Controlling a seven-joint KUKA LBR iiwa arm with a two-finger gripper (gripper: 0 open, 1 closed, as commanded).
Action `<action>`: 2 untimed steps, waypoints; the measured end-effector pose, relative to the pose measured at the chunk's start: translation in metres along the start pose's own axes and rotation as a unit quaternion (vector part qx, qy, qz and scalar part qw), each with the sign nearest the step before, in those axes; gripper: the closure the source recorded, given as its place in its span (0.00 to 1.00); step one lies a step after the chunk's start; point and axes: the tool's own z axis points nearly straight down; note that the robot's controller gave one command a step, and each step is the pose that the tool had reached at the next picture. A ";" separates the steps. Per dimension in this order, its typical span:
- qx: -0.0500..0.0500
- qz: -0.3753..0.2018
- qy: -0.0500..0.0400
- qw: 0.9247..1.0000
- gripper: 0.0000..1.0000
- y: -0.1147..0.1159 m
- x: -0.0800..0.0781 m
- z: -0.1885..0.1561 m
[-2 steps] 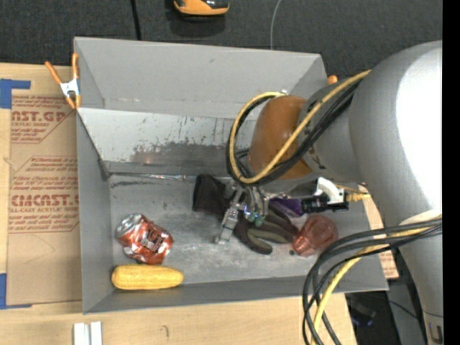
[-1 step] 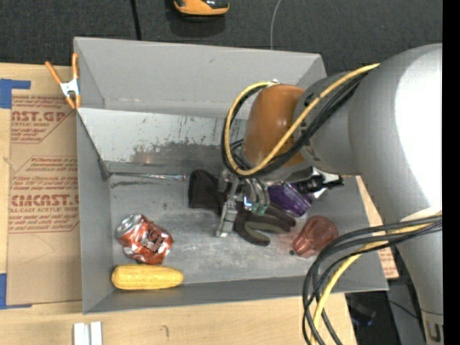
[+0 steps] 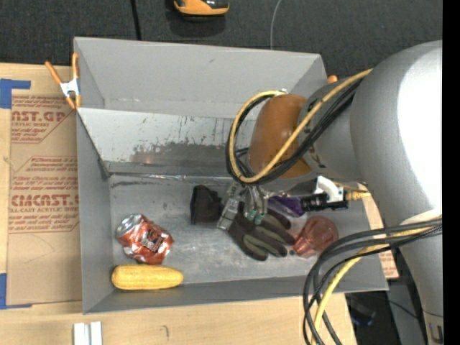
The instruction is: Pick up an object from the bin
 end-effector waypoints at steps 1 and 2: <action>0.000 0.000 0.000 1.000 1.00 0.000 0.000 0.000; 0.001 -0.001 0.002 1.000 1.00 0.000 0.001 -0.003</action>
Offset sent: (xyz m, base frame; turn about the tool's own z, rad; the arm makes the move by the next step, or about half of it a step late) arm 0.0000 -0.0001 0.0641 0.0000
